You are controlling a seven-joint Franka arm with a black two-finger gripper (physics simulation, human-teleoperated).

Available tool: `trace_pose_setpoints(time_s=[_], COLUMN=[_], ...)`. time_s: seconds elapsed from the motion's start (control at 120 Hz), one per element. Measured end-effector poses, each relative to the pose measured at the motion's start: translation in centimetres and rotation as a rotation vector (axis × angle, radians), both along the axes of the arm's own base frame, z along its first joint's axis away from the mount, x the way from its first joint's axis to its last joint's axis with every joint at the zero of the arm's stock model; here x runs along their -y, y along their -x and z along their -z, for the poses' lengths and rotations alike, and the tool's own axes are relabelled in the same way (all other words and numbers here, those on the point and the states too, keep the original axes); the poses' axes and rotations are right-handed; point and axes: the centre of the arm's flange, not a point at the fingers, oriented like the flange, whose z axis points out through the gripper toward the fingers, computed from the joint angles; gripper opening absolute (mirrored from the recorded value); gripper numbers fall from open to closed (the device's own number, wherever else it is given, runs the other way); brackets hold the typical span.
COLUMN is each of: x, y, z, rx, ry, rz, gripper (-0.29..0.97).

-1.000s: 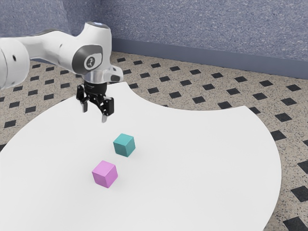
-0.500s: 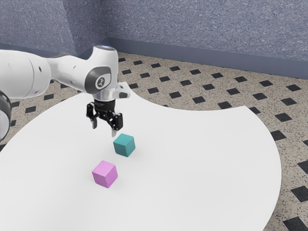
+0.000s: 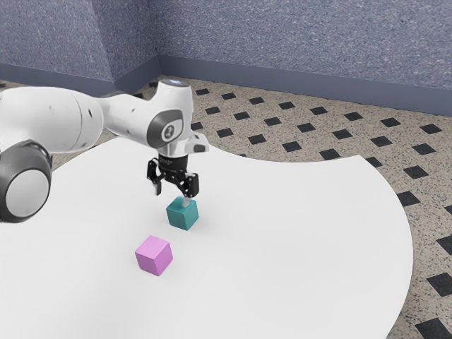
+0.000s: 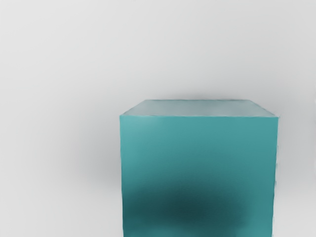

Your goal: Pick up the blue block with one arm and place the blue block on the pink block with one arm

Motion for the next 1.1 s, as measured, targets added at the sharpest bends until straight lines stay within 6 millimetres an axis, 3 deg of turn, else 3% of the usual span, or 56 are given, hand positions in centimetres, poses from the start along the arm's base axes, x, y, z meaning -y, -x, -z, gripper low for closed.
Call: trace_pose_setpoints(time_s=[0.242, 0.433, 0.7, 0.95, 1.1], x=[0.7, 0.8, 0.7, 0.8, 0.9], y=[-1.2, -1.4, -1.5, -1.5, -1.6], z=[4.0, 5.8, 6.8, 7.4, 6.8], rx=[-0.026, -0.032, -0.029, -0.030, -0.019], ry=[0.014, 0.021, 0.029, 0.051, 0.053], rz=[-0.009, -0.019, -0.033, -0.066, -0.073], gripper=[0.68, 0.68, 0.68, 0.58, 0.51])
